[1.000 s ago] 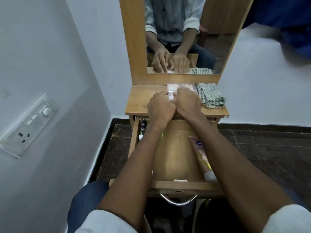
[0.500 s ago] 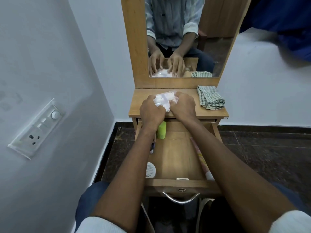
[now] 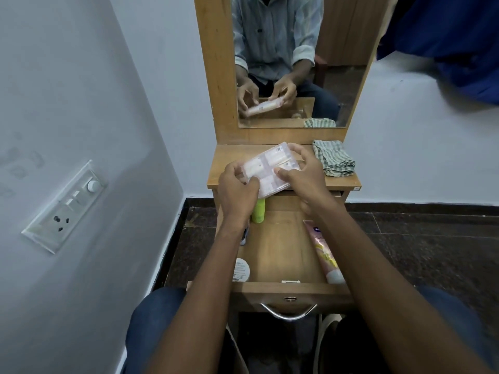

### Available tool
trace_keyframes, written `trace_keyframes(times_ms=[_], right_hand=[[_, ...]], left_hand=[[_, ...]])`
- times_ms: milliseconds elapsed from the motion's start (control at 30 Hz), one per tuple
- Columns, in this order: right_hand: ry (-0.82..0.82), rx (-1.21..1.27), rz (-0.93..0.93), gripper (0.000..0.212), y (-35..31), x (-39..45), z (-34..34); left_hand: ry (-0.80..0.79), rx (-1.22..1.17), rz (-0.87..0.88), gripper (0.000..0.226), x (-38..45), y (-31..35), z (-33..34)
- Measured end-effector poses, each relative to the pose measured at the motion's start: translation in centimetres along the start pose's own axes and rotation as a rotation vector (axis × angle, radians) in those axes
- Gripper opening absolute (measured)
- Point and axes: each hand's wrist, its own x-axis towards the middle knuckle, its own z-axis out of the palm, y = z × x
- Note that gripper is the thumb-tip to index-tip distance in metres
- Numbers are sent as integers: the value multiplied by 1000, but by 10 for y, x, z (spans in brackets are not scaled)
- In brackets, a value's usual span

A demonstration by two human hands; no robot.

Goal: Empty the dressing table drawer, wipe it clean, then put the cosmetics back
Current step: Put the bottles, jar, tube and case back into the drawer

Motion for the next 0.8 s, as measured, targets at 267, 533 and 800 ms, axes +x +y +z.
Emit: trace_keyframes(times_ms=[267, 533, 800], right_hand=[[-348, 25, 197, 44, 38, -31, -42], [-517, -109, 380, 39, 78, -29, -53], [-607, -391, 401, 30, 81, -22, -53]], left_hand=[[-162, 168, 148, 20, -27, -21, -22], [-277, 267, 257, 17, -36, -42, -14], [-394, 422, 267, 10, -32, -53, -15]])
